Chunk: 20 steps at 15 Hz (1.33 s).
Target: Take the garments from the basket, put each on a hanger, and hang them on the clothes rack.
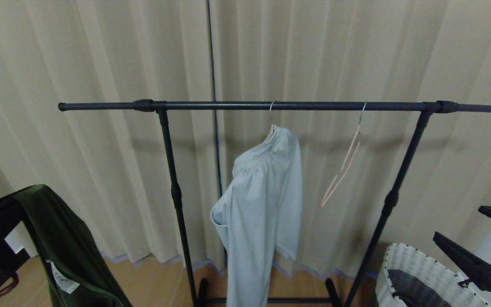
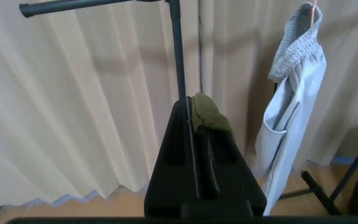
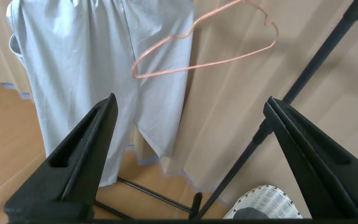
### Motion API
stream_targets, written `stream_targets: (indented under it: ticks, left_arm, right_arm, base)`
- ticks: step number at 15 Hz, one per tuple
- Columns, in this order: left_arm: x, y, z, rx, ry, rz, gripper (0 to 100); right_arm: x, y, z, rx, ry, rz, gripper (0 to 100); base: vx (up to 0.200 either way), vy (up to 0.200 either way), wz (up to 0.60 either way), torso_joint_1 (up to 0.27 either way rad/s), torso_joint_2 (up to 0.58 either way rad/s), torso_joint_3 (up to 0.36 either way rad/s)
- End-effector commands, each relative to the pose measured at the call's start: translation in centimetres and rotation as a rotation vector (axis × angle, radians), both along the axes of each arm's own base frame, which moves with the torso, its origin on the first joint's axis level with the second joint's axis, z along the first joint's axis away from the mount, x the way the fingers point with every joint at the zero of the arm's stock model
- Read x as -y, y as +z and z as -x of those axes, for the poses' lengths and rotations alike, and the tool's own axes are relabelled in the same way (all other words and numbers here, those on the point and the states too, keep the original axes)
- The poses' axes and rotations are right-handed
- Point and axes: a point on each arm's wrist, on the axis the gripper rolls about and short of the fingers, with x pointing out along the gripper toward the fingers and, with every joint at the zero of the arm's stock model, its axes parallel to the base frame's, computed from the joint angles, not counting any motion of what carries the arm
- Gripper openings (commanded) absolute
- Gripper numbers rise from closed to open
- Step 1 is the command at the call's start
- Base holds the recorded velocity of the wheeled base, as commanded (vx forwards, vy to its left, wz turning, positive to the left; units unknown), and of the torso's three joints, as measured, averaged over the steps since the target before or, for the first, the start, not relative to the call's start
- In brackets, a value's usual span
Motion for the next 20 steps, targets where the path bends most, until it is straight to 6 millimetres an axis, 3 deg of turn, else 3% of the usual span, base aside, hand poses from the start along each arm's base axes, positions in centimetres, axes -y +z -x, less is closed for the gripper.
stream_targets:
  ticks: [1,7,10,15,18,20]
  left_arm:
    - [0.0,0.0,0.0,-0.002,0.000,0.000,0]
    - [0.0,-0.2,0.0,-0.005,0.000,-0.002,0]
    - [0.0,-0.2,0.1,-0.001,-0.002,-0.005,0]
    - [0.2,-1.0,-0.5,-0.050,-0.016,-0.010,0]
    - [0.2,-1.1,-0.8,-0.065,-0.016,-0.011,0]
    - [0.3,-1.2,-0.9,-0.067,-0.019,-0.011,0]
  right_arm:
    - [0.0,0.0,0.0,-0.003,0.001,0.001,100]
    - [0.0,-0.4,0.3,-0.007,0.000,0.003,100]
    - [0.0,-0.4,0.6,-0.005,0.003,0.000,100]
    - [0.0,-0.5,0.3,-0.173,-0.001,0.020,100]
    - [0.0,0.9,-0.2,-0.208,0.003,0.023,100]
    - [-0.3,3.1,-2.1,-0.214,0.013,0.015,100]
  base:
    - [0.200,0.000,0.00,0.012,0.01,0.002]
    - [0.200,0.000,0.00,0.002,0.00,0.001]
    - [0.000,0.000,0.00,0.000,0.00,0.000]
    - [0.000,0.000,0.00,0.000,0.00,0.000]
    - [0.000,0.000,0.00,0.000,0.00,0.000]
    - [0.000,0.000,0.00,0.000,0.00,0.000]
